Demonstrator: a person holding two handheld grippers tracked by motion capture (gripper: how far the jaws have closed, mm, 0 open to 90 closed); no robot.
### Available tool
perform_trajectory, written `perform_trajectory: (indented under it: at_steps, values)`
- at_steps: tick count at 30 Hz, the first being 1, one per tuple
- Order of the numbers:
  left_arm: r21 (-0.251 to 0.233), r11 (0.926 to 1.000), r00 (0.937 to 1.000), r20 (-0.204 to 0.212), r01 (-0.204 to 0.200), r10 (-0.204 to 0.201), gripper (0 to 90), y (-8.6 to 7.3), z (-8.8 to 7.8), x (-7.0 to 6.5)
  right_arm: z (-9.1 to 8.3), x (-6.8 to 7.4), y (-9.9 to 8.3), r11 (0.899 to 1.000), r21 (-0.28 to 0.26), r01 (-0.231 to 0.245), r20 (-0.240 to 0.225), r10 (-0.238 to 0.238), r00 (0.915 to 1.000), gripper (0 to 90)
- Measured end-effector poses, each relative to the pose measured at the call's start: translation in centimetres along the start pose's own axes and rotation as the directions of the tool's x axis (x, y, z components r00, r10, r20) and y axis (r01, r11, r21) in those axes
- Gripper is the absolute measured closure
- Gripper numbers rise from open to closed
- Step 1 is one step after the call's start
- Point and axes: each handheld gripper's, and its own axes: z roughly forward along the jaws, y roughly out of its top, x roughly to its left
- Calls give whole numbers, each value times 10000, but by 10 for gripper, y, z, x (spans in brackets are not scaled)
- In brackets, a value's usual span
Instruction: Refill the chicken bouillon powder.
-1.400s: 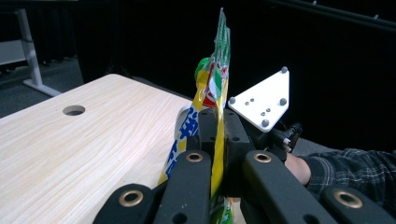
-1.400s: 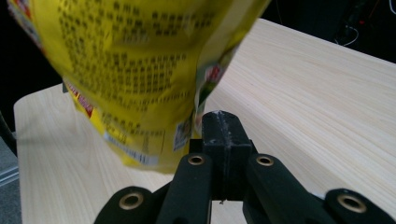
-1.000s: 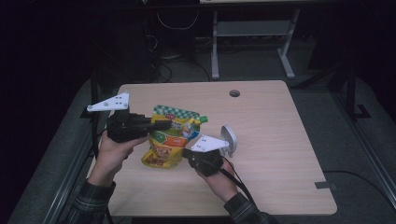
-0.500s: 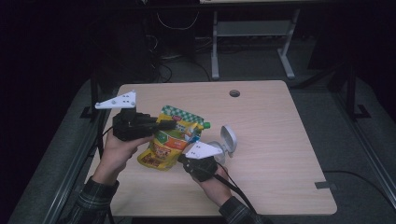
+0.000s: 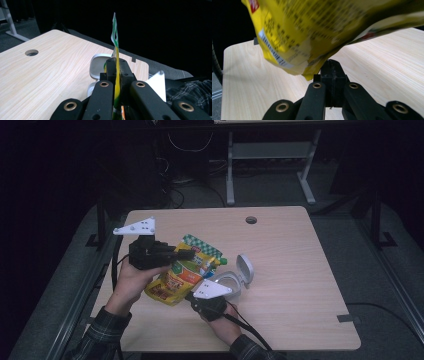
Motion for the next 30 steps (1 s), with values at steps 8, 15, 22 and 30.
perform_trajectory:
  at_steps: [8, 15, 22, 30]
  values:
    - [96, 9999, 10000, -43, 82, -81, 900, 0, 5, 2, 3, 4, -4, 9999, -113, 131, -160, -133, 9998, 900]
    - [569, 9983, 9999, -95, 119, -113, 900, 0, 19, 2, 9, 12, -6, 9992, -108, 381, -520, -386, 9979, 900]
    - [663, 9976, 9998, -98, 201, -195, 900, 0, 29, 5, 11, 18, -5, 9984, -256, 497, -805, -516, 9954, 900]
    - [1125, 9929, 9979, -563, 378, -316, 900, 1, 36, 9, 11, 20, -6, 9987, -272, 435, -1050, -462, 9934, 900]
